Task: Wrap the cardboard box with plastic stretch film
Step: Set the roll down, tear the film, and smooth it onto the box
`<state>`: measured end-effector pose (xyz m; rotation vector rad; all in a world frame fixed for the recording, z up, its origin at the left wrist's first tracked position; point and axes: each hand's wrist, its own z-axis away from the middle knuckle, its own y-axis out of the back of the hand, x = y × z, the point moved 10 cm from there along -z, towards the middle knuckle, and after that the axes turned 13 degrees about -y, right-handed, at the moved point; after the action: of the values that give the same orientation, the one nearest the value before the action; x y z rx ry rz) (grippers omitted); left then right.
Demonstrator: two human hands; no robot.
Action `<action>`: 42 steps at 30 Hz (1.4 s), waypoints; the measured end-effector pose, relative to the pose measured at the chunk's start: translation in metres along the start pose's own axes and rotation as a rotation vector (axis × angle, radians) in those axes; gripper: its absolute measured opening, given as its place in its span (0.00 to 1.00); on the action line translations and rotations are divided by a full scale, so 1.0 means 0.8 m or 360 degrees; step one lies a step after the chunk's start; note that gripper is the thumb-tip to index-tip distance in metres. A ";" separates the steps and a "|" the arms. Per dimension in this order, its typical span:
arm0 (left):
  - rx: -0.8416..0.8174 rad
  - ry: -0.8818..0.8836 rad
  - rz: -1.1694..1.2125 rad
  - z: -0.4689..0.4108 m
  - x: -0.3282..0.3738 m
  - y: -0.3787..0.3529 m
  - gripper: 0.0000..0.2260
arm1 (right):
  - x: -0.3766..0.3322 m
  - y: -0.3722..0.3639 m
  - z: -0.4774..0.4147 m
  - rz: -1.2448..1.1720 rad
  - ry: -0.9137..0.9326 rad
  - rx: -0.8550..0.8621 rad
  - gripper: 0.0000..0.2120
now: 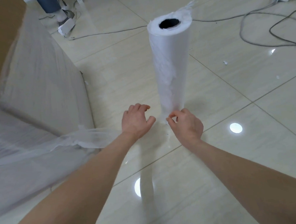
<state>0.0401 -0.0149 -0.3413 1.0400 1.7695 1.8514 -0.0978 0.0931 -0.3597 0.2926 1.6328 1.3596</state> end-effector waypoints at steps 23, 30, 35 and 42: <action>-0.0269 -0.0043 -0.0076 0.005 0.018 -0.026 0.12 | -0.050 -0.035 0.003 0.0510 0.0238 -0.0324 0.13; -0.0141 0.0292 0.0107 0.009 -0.029 -0.015 0.10 | -0.008 -0.031 0.002 0.0217 -0.0024 -0.0205 0.11; -0.0170 0.0539 0.0263 0.018 -0.077 -0.016 0.10 | 0.016 -0.028 -0.005 0.0149 -0.0144 -0.0230 0.10; -0.0299 0.0257 0.0612 0.013 -0.026 -0.040 0.09 | -0.029 -0.035 0.018 0.0350 0.0354 -0.0201 0.21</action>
<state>0.0544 -0.0181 -0.3785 1.2541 1.5179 2.3409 -0.0641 0.0764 -0.3711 0.2587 1.7254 1.7055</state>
